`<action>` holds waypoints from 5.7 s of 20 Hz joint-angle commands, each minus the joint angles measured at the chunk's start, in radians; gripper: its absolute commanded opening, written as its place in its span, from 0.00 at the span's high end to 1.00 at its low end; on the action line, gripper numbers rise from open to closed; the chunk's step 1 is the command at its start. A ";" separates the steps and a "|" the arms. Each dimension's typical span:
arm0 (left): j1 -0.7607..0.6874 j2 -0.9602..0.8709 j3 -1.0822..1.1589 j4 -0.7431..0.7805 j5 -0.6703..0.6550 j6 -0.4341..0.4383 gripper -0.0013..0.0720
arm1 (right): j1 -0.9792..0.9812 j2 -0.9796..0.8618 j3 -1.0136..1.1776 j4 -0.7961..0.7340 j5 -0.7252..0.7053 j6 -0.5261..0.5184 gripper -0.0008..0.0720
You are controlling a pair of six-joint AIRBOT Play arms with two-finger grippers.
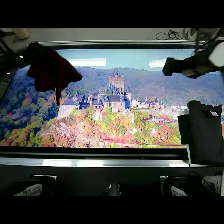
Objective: Fold the shirts.
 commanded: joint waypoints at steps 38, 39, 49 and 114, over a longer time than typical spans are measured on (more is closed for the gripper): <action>-0.316 0.100 -0.830 0.164 -0.273 -0.130 0.95 | 0.087 -0.290 -0.793 0.605 -0.187 -0.195 0.76; -0.316 0.126 -0.814 0.194 -0.274 -0.130 0.95 | 0.085 -0.282 -0.773 0.628 -0.151 -0.191 0.96; -0.128 0.528 0.117 0.783 -0.383 -0.296 0.95 | 0.081 0.390 -0.005 0.041 -0.136 -0.062 0.96; 0.413 0.665 0.143 0.331 -0.277 -0.161 0.95 | 0.082 0.407 -0.107 -0.051 0.539 0.202 0.96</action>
